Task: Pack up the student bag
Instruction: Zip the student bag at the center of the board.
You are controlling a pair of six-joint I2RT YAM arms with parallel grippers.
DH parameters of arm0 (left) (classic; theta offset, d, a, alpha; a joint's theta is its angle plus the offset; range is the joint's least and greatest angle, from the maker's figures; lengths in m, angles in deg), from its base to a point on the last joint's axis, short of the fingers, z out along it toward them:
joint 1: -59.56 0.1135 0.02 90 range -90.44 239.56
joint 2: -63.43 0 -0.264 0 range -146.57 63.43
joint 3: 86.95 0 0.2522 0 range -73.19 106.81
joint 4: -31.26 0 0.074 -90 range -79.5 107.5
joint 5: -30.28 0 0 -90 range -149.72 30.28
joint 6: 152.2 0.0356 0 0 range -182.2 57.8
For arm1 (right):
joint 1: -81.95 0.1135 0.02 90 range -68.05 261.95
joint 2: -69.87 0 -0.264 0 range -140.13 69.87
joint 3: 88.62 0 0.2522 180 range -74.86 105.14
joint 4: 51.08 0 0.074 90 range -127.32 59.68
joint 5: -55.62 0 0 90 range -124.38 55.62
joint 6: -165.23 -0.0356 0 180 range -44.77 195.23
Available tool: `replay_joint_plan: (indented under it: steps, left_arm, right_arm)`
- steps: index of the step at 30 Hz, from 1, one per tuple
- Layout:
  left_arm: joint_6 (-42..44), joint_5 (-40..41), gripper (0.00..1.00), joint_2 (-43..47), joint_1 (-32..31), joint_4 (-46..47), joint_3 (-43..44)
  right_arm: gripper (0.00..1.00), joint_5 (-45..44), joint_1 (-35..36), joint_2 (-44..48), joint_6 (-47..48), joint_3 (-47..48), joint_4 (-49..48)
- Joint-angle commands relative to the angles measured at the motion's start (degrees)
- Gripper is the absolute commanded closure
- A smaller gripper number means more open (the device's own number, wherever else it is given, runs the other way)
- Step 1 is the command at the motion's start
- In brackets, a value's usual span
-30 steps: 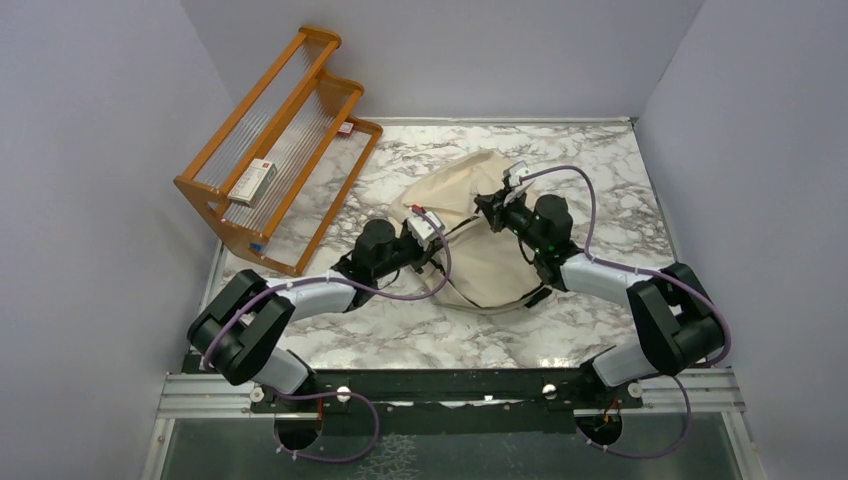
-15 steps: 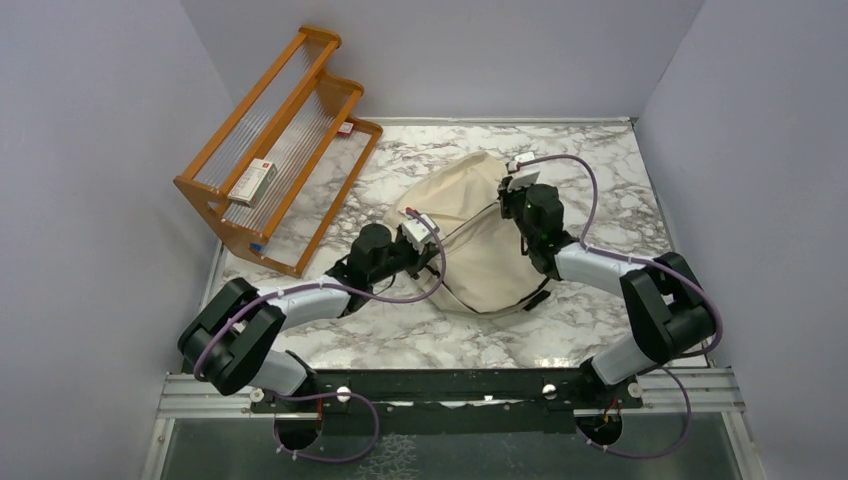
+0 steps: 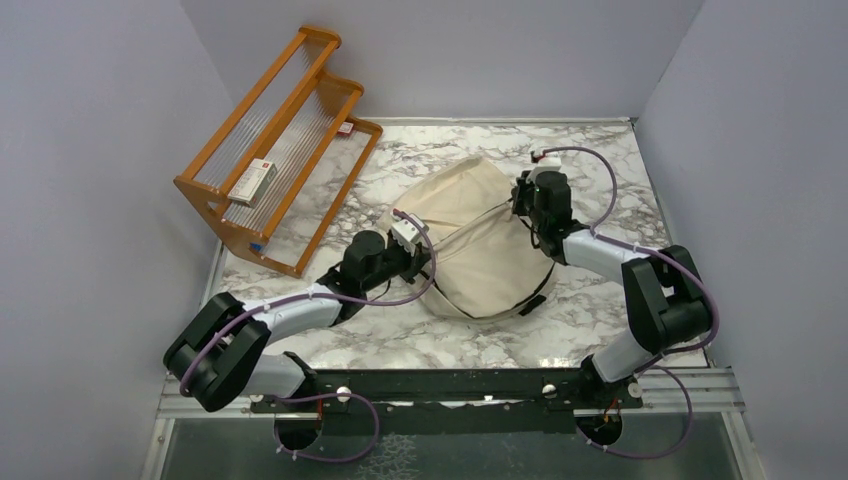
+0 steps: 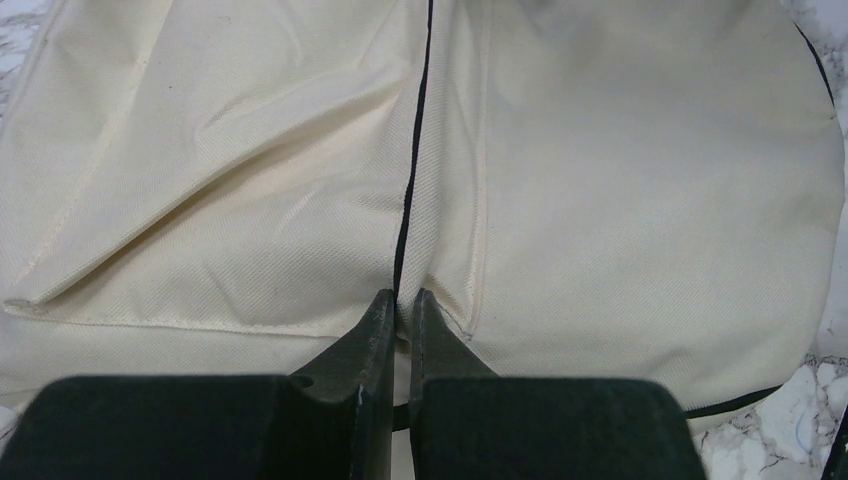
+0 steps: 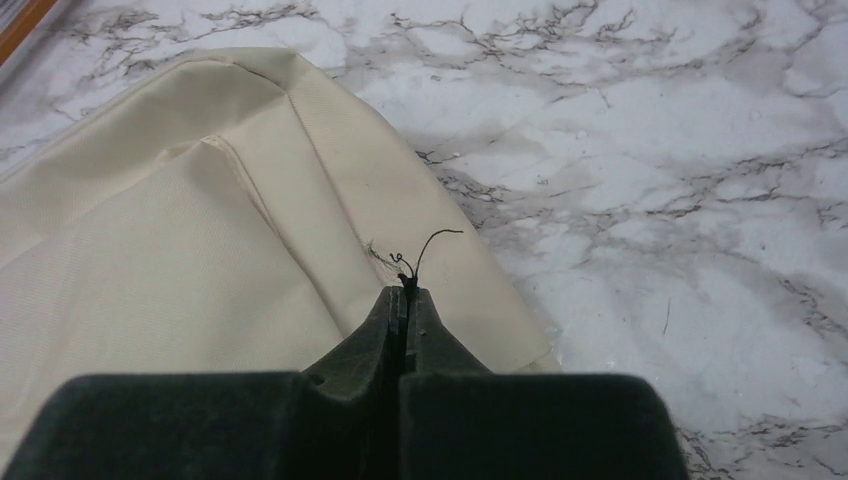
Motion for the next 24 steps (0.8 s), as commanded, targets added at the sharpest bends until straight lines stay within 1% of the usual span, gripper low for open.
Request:
replay_joint_plan:
  steps: [1,5,10,16,24]
  left_arm:
    - [-2.18,1.71,1.0,1.79,-0.13,-4.81,-2.07]
    - [-2.61,1.36,1.0,2.03,-0.09,-5.15,-1.63]
    - [-2.19,2.47,1.0,2.36,-0.12,-5.58,-1.6]
    - [-2.33,2.48,1.0,0.51,-0.12,-5.66,-2.0]
    - [-2.62,4.91,1.0,-1.51,-0.09,-5.25,-2.08]
  right_arm:
    - [1.0,-3.07,-3.27,-0.48,-6.75,2.84,1.91]
    - [1.0,-3.65,-3.53,-0.26,-7.9,2.24,1.81]
    - [1.0,-5.38,-3.98,-0.32,-10.1,-2.74,-1.98]
    - [1.0,-2.98,-7.41,-1.38,-10.19,-2.1,-1.01]
    - [1.0,-2.74,-11.34,-5.39,-10.34,-0.07,-2.34]
